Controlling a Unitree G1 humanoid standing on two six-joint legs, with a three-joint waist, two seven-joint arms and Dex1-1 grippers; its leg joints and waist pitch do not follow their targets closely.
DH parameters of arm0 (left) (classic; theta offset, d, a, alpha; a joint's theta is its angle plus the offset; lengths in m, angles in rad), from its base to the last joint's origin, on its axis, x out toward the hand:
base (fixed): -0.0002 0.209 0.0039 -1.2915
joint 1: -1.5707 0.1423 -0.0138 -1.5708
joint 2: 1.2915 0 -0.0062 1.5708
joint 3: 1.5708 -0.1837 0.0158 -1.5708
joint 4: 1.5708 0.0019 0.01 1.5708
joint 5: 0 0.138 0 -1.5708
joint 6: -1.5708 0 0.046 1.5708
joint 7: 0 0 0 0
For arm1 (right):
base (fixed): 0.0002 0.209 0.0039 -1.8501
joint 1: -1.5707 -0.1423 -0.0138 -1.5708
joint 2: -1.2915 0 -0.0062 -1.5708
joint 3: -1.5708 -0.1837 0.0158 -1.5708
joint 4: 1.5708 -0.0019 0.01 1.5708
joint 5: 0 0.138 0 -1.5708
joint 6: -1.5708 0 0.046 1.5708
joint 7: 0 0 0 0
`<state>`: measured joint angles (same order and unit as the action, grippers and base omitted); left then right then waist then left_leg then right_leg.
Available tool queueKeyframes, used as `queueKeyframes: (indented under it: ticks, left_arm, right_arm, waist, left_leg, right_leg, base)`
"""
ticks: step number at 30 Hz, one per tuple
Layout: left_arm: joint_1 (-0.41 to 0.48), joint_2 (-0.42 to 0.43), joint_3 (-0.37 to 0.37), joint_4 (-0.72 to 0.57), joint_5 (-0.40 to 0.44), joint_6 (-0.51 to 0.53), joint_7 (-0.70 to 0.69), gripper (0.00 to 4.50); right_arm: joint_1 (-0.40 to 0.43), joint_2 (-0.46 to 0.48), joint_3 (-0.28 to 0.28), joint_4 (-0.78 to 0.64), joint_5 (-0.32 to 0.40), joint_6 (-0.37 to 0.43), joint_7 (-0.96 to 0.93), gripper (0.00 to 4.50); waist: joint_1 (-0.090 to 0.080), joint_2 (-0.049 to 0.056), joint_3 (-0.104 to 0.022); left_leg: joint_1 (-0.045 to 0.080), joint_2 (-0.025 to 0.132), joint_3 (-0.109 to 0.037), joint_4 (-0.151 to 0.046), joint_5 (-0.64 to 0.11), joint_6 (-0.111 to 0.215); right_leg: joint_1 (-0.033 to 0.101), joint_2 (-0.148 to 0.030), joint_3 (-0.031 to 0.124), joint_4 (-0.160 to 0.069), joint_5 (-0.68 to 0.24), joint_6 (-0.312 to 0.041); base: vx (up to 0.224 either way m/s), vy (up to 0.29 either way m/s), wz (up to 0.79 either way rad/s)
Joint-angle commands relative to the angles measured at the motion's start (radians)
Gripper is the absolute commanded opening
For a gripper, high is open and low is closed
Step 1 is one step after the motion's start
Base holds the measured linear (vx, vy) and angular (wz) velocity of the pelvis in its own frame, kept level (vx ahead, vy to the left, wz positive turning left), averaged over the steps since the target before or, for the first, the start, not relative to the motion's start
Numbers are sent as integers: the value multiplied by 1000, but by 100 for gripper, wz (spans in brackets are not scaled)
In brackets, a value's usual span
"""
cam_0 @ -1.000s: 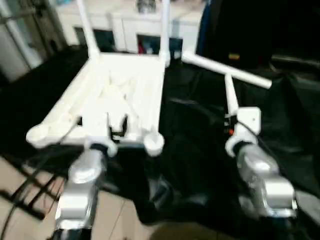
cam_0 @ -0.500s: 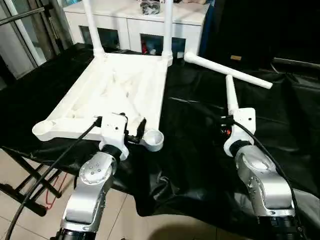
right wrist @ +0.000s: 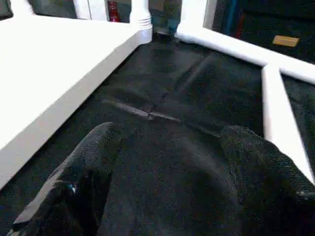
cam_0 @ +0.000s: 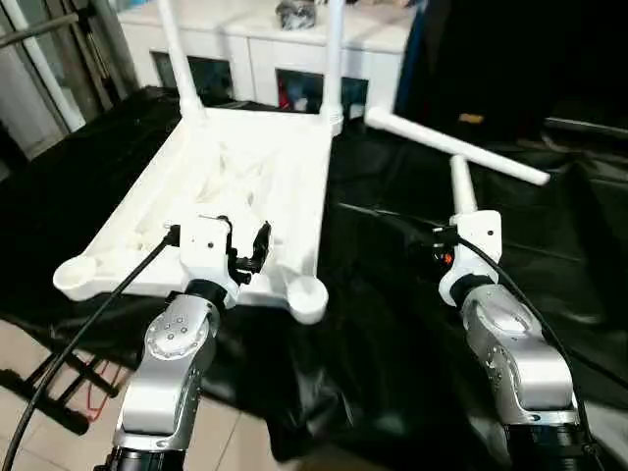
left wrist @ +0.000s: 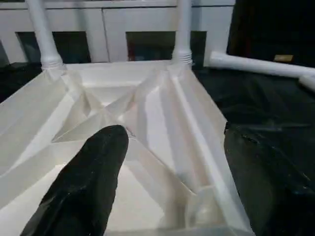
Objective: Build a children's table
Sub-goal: Move to table
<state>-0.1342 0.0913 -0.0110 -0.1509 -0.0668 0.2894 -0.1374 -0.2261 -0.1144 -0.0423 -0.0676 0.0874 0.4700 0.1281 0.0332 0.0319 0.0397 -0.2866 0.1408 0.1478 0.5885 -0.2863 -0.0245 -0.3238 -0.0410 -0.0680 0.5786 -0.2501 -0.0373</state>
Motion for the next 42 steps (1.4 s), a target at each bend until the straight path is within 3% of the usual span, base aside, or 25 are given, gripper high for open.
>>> queueKeyframes:
  ticks: [1, 2, 3, 4, 5, 6, 7, 8, 9, 10, 11, 12, 13, 14, 15, 16, 18, 19, 20, 22, 23, 25, 28, 32, 42]
  left_arm:
    - [-15, 3, 10, 6, -8, -6, 0, 358]
    - [-16, 2, 9, 7, -9, -5, -2, 358]
    - [-16, 2, 9, 7, -9, -5, -3, 358]
    - [-17, 1, 9, 9, -12, -5, -6, 358]
    - [-18, 1, 9, 10, -12, -5, -6, 358]
    - [-19, 0, 8, 13, -12, -6, -7, 358]
    - [-20, -1, 8, 15, -11, -5, -6, 358]
    - [-21, -1, 7, 15, -10, -4, -4, 358]
    - [-21, -1, 7, 16, -10, -4, -4, 358]
    - [-22, -2, 6, 16, -9, -3, -3, 358]
    - [-22, -3, 5, 16, -9, -3, -2, 358]
    - [-22, -3, 5, 16, -9, -3, -2, 358]
    - [-21, -4, 4, 14, -12, -4, -6, 358]
    - [-17, -8, 8, 7, -21, -13, -10, 358]
    - [-16, -8, 8, 7, -22, -15, -11, 358]
    - [-12, -7, 8, -2, -30, -14, -21, 358]
    - [-10, 6, 0, -4, -29, -3, -39, 359]
    - [-10, 10, -3, -3, -27, -2, -44, 359]
    - [-8, 15, -7, -3, -25, -1, -49, 359]
    - [-7, 21, -9, 0, -24, 2, -52, 359]
    - [-8, 24, -10, 0, -22, 5, -53, 359]
    - [-10, 25, -10, 0, -19, 9, -54, 359]
    - [-14, 45, -28, -3, -15, 26, -87, 359]
    - [-16, 76, -56, -15, -20, 40, -138, 359]
    - [2, 169, -118, -92, -54, 82, -281, 359]
  right_arm:
    - [9, 3, -7, -9, 11, 0, -1, 361]
    - [11, 2, -7, -13, 11, 0, 0, 361]
    - [11, 2, -7, -13, 11, 0, 0, 361]
    - [14, -2, -3, -18, 7, -5, 2, 361]
    - [14, -3, -2, -20, 7, -5, 3, 361]
    - [16, -4, -1, -23, 6, -5, 3, 361]
    - [17, -5, -1, -22, 5, -5, 4, 361]
    - [18, -7, -1, -22, 4, -5, 4, 361]
    - [18, -7, -1, -22, 4, -5, 4, 361]
    - [20, -8, -2, -22, 4, -5, 4, 361]
    - [21, -9, -4, -23, 3, -3, 3, 361]
    - [21, -9, -4, -23, 3, -3, 3, 361]
    - [20, -13, -8, -24, 0, 9, -2, 361]
    - [18, -19, -11, -26, -4, 33, -7, 361]
    - [17, -20, -11, -26, -5, 37, -8, 361]
    - [11, -31, -19, -31, -6, 71, -12, 361]
    - [-3, -52, -44, -41, 14, 135, -4, 388]
    - [-7, -57, -50, -44, 22, 152, 1, 388]
    - [-10, -71, -52, -48, 17, 176, 5, 398]
    - [-27, -122, -64, -57, -1, 315, 3, 420]
    - [-35, -142, -73, -65, -8, 365, 2, 428]
    - [-42, -165, -83, -79, -10, 420, 5, 442]
    - [-70, -224, -120, -129, 23, 613, 23, 447]
    - [-91, -290, -143, -161, 55, 725, 59, 447]
    - [-71, -397, -230, -284, 157, 992, 175, 447]
  waist:
    - [2, 2, -76]
    - [-13, 15, -75]
    - [-26, 15, -72]
    - [-44, 6, -76]
    - [-21, -23, -59]
    - [1, -43, -68]
    - [45, -36, -65]
    - [64, -20, -54]
    - [60, -16, -51]
    - [42, 8, -48]
    - [24, 60, -58]
    - [-3, 71, -39]
    - [-36, 60, -65]
    - [-28, 70, -62]
    - [-32, 57, -60]
    - [-32, 38, -50]
    - [-8, -20, -55]
    - [20, -38, -58]
    - [24, -34, -66]
    - [15, -19, -65]
    - [13, -11, -65]
    - [6, 9, -53]
    - [-2, 9, -37]
    - [-3, 11, -28]
    - [7, 12, -41]
  left_leg:
    - [-5, 24, -18, -45, 147, 244]
    - [97, 85, -30, -63, 162, 200]
    - [138, 119, -57, -62, 211, 202]
    - [158, 125, -111, -39, 283, 339]
    - [39, 10, -38, 3, 217, 349]
    - [-47, -67, -6, 56, 128, 327]
    - [-145, -23, -39, 162, -9, 220]
    - [-167, 18, -73, 180, -7, 75]
    - [-172, 26, -81, 157, 25, 33]
    - [-138, 14, -66, 55, 122, 14]
    - [-43, 54, -76, -18, 170, 74]
    - [-34, 105, -131, -52, 38, 145]
    - [68, 198, -212, -69, -79, 299]
    - [58, 185, -202, -58, -100, 372]
    - [51, 175, -193, -55, -63, 404]
    - [20, 150, -163, -58, 42, 453]
    - [-59, 50, -81, 12, 114, 352]
    - [-125, -18, -51, 63, 97, 222]
    - [-124, -3, -63, 30, 189, 115]
    - [-103, -6, -61, 8, 202, 27]
    - [-99, 1, -63, 0, 171, 10]
    - [-79, 36, -64, -29, 14, -51]
    - [-65, 57, -53, -50, -154, -53]
    - [-62, 57, -41, -54, -238, -61]
    - [-76, 60, -37, -46, -70, -26]
  right_leg:
    - [82, -49, 46, -21, 68, -293]
    - [4, -27, 41, 18, 49, -259]
    - [-46, -32, 28, 45, 41, -218]
    - [-93, -66, 19, 64, 57, -141]
    - [16, -93, 74, 23, 142, -176]
    - [122, -94, 141, 7, 205, -227]
    - [199, -215, 256, -39, 337, -380]
    - [178, -188, 249, -37, 449, -414]
    - [173, -155, 220, -29, 457, -398]
    - [140, -43, 127, -19, 304, -307]
    - [89, -9, 49, -12, 62, -183]
    - [43, 20, 20, 49, -67, -140]
    - [-50, -12, 21, 150, -188, -54]
    - [-72, -31, 26, 174, -146, 25]
    - [-85, -35, 29, 175, -105, 57]
    - [-93, -45, 36, 165, -16, 88]
    - [-50, -104, 100, 20, 212, 80]
    - [21, -157, 157, -10, 254, 76]
    - [26, -136, 127, 22, 416, 100]
    - [16, -81, 87, 26, 534, 95]
    - [19, -79, 82, 23, 492, 80]
    - [9, -70, 76, -3, 161, -42]
    - [-3, -73, 77, -28, -131, -140]
    - [-19, -87, 81, -51, -377, -98]
    - [-8, -88, 84, -37, -205, -126]
  base:
    - [112, 31, 11]
    - [124, 19, 3]
    - [134, -12, -10]
    - [134, -12, -10]
    - [129, -24, -4]
    - [100, 44, 22]
    - [100, 44, 22]
    - [66, 91, 40]
    - [69, 38, 20]
    - [69, 38, 20]
    - [0, 0, 0]
    - [0, 0, 0]
    - [0, 0, 0]
    - [95, 14, 1]
    - [59, 6, 5]
    - [59, 6, 5]
    - [12, -46, 3]
    - [24, -92, 6]
    - [27, -117, 3]
    - [8, -89, -6]
    - [0, 0, 0]
    - [-51, -7, -1]
    - [-69, 31, 7]
    - [-33, 14, 2]
    - [0, 0, 0]
